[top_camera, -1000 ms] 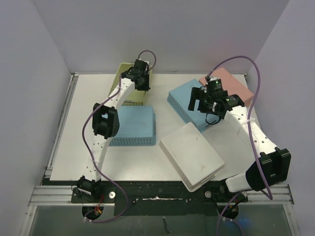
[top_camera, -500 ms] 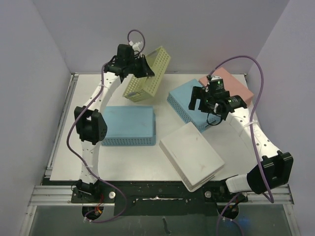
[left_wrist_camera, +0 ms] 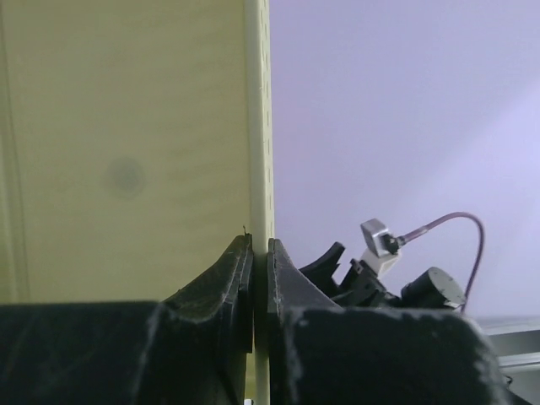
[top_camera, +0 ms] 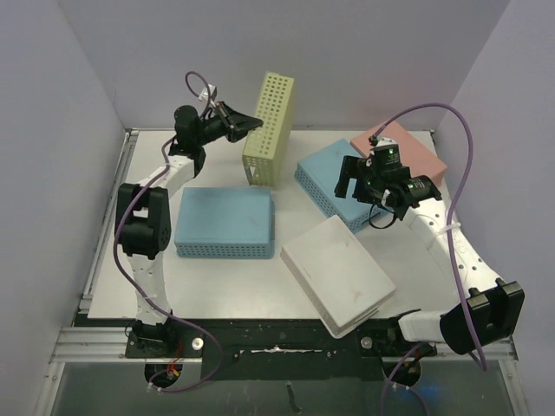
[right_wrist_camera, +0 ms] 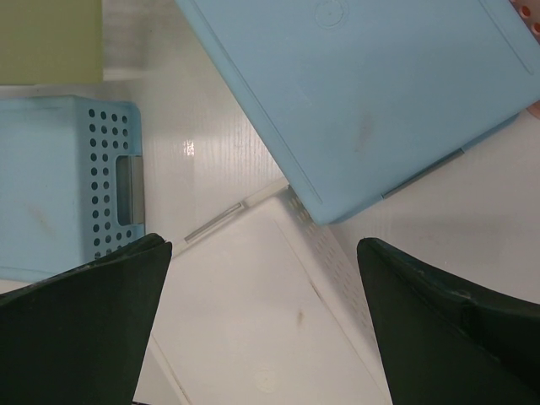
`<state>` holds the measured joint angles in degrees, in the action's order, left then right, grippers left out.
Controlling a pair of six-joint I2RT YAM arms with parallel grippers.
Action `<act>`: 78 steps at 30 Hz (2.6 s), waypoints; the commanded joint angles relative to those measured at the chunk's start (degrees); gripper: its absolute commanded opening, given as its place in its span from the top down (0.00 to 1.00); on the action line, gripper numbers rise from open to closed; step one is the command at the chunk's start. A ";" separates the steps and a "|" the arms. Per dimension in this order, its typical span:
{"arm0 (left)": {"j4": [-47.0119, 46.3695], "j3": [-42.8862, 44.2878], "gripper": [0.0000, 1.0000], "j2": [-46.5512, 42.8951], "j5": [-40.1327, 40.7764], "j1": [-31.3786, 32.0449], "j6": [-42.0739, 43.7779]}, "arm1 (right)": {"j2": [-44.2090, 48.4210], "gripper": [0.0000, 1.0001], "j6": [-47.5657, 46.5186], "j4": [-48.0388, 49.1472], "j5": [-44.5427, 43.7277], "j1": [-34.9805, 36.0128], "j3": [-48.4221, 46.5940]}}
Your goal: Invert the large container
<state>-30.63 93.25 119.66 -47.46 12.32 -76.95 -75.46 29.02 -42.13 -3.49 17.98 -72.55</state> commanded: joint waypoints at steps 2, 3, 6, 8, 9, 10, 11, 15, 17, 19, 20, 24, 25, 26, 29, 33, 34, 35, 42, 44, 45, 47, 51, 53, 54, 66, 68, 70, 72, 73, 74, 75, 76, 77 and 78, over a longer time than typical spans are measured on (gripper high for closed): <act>-18.81 -0.67 1.00 0.18 -2.03 -3.20 -9.01 | 2.03 0.00 0.40 1.71 -1.15 -0.30 0.04; -18.08 -1.50 1.00 0.14 -2.19 -3.71 -8.06 | 1.99 0.00 0.49 1.69 -1.29 -0.29 0.04; -19.88 -4.60 1.00 0.88 -3.00 -5.60 -8.80 | 2.03 0.00 0.67 1.98 -1.33 -0.28 0.39; -20.87 -6.06 1.00 1.94 -3.54 -6.77 -8.70 | 1.58 0.00 0.69 2.27 -0.91 -0.25 0.29; -20.06 -6.82 1.00 2.57 -3.82 -7.38 -9.00 | 1.26 0.00 0.69 2.18 -0.68 -0.29 0.12; -21.87 -7.79 1.00 3.19 -4.28 -8.04 -10.35 | 0.89 0.00 0.69 2.03 -0.64 -0.28 -0.13; -24.54 -8.64 1.00 3.74 -4.53 -8.47 -12.31 | 0.66 0.00 0.69 1.97 -0.59 -0.23 -0.35; -28.20 -9.42 1.00 4.94 -5.27 -9.10 -14.21 | 0.05 0.00 0.69 2.39 -0.01 -0.36 -1.08; -23.50 -8.92 1.00 4.93 -5.67 -9.42 -10.77 | -0.42 0.00 0.82 2.48 0.18 -0.35 -1.86; -20.16 -8.96 0.98 4.80 -5.81 -9.99 -8.31 | -0.81 0.00 0.94 2.65 0.23 -0.32 -2.37; -18.68 -9.29 0.92 4.75 -5.88 -10.36 -7.48 | -0.89 0.00 1.02 2.75 0.23 -0.37 -2.49; -14.81 -10.91 0.76 4.01 -6.14 -12.61 -4.00 | -1.42 0.00 1.04 2.75 0.32 -0.38 -2.34; -13.46 -11.42 0.75 3.74 -6.27 -13.35 -2.85 | -1.52 0.00 1.04 2.60 0.28 -0.34 -2.33; -12.03 -11.88 0.74 3.40 -6.34 -14.08 -1.61 | -1.58 0.00 1.04 2.64 0.25 -0.35 -2.33; -8.19 -13.84 0.73 2.06 -6.20 -16.70 1.60 | -1.83 0.00 0.89 2.70 0.26 -0.37 -2.48; -5.14 -15.95 0.73 -0.17 -6.06 -19.66 4.68 | -2.80 0.01 0.48 2.75 0.23 -0.32 -3.30; -4.18 -16.16 0.72 -0.59 -5.99 -20.30 5.48 | -3.15 0.00 0.36 2.85 0.35 -0.31 -3.48; -3.24 -16.32 0.72 -0.89 -5.98 -20.82 6.28 | -3.41 0.00 0.30 2.84 0.45 -0.33 -3.70; 14.32 -11.76 0.67 -2.61 -3.30 -24.43 18.92 | -4.00 0.00 0.09 3.51 0.64 -0.39 -3.52; 25.26 -7.83 0.64 -2.84 0.55 -25.31 27.84 | -3.91 0.00 -0.09 3.49 0.37 -0.44 -3.16; 31.32 -5.65 0.63 -3.03 3.15 -25.42 31.91 | -3.79 0.00 -0.15 3.44 0.21 -0.48 -3.00; 41.43 -0.58 0.62 -3.55 8.53 -25.23 38.99 | -3.65 0.00 -0.34 3.38 0.07 -0.61 -2.73; 54.18 7.04 0.58 -6.47 18.05 -23.12 48.59 | -3.60 0.00 -0.73 3.37 0.06 -1.05 -2.74; 58.61 9.88 0.55 -8.24 23.60 -21.09 52.93 | -3.57 0.01 -1.05 3.37 -0.21 -1.26 -3.05; 60.85 11.12 0.53 -8.98 26.26 -20.02 54.84 | -3.52 0.01 -1.13 3.37 -0.51 -1.26 -3.22; 61.58 -5.20 0.50 -26.65 27.22 -12.58 55.51 | -1.02 0.01 -4.05 -0.81 -8.27 -4.38 -4.66; 61.63 -8.75 0.50 -29.62 27.56 -10.06 57.14 | -0.27 0.01 -4.65 -2.07 -11.22 -6.01 -5.23; 62.23 -11.32 0.50 -32.06 27.40 -7.67 58.62 | 0.63 0.02 -5.43 -2.86 -13.52 -7.82 -5.48; 62.71 -12.94 0.50 -34.38 29.53 -5.49 58.96 | 1.28 0.02 -5.67 -3.40 -15.85 -9.71 -5.76; 62.97 -13.64 0.51 -35.41 31.05 -4.66 59.20 | 1.43 0.02 -5.27 -3.73 -17.28 -10.38 -5.99; 63.14 -14.21 0.51 -36.42 32.61 -4.21 59.35 | 1.50 0.02 -4.66 -4.27 -19.05 -11.02 -6.35; 63.30 -14.64 0.51 -37.29 35.22 -4.02 58.75 | 1.46 0.02 -4.06 -5.19 -20.60 -11.66 -6.75; 63.35 -15.01 0.51 -38.10 36.70 -3.97 58.23 | 1.38 0.02 -3.39 -5.70 -21.57 -12.24 -7.27; 63.36 -15.12 0.51 -38.82 37.70 -3.97 57.89 | 1.49 0.02 -2.90 -5.92 -21.55 -12.76 -7.51; 63.21 -15.32 0.51 -39.45 38.32 -3.97 57.47 | 1.67 0.02 -2.88 -5.60 -19.56 -13.26 -7.57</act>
<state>34.13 77.62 85.80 -15.25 9.04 -19.40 -75.61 25.02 -47.20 -19.18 6.28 -77.10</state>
